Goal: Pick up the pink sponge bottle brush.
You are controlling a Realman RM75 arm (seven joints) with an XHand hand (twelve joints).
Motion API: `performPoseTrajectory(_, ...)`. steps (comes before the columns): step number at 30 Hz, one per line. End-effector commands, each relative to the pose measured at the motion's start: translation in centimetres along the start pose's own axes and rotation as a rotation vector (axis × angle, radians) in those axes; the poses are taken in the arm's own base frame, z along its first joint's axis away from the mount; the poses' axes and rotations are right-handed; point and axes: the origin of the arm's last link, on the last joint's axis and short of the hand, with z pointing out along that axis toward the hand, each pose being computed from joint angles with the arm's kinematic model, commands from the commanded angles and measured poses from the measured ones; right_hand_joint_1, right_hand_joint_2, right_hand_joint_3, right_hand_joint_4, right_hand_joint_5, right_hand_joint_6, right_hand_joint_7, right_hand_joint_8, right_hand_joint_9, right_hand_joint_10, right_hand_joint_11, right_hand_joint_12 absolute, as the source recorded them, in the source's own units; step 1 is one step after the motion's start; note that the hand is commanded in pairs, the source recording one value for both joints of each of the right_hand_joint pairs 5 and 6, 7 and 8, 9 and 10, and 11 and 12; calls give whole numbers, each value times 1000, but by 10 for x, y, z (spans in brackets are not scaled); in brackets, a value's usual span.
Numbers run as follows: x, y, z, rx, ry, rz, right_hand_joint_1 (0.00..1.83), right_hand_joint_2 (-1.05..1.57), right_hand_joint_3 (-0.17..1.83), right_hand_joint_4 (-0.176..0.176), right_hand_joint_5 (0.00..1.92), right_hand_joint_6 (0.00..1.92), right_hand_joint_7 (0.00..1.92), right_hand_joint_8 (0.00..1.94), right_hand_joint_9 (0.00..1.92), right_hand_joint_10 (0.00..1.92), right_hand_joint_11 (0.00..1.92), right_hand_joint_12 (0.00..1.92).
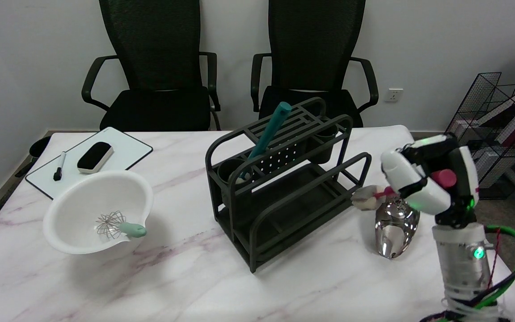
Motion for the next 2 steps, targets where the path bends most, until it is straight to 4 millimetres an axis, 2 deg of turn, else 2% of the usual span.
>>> performPoseTrajectory(1, -62, -17, -47, -60, -26, -6, 988, 1545, 449, 0, 1920, 1920, 1920, 1920, 1920, 1920, 1920, 1920)
performPoseTrajectory(2, -61, -15, -47, -63, -29, -5, 988, 1544, 450, 0, 1920, 1920, 1920, 1920, 1920, 1920, 1920, 1920)
